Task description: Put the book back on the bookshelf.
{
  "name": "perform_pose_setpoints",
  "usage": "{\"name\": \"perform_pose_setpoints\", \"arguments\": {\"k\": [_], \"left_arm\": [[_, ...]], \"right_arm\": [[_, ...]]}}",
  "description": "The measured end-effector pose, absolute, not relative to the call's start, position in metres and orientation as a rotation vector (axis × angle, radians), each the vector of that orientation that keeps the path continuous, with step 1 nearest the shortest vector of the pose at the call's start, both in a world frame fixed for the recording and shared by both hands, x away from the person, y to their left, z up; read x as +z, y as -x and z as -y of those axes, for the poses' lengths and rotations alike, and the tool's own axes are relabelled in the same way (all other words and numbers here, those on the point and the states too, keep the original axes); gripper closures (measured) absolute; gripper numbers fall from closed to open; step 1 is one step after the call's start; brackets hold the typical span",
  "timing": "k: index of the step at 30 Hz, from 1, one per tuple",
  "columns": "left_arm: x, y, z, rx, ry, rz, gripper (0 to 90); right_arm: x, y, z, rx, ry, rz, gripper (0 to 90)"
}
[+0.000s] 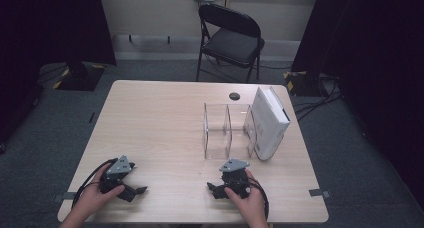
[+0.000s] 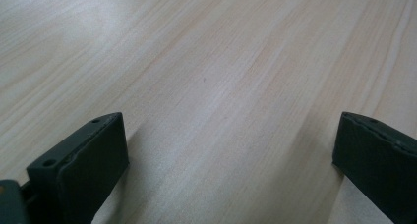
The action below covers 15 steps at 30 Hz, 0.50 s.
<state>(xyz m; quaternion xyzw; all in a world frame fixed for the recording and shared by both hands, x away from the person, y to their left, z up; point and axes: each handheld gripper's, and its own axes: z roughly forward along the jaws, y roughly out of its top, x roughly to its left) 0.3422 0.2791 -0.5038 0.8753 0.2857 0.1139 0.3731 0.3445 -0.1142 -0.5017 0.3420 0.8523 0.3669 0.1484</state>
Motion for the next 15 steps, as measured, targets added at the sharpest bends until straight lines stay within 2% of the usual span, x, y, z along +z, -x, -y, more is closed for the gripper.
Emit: {"name": "perform_pose_setpoints", "arguments": {"k": [15], "left_arm": [[-0.5038, -0.3421, -0.2791, 0.291, -2.243, -0.732, 0.0]], "right_arm": [[-0.5018, -0.3453, 0.1144, 1.051, -0.975, -2.452, 8.8]]}}
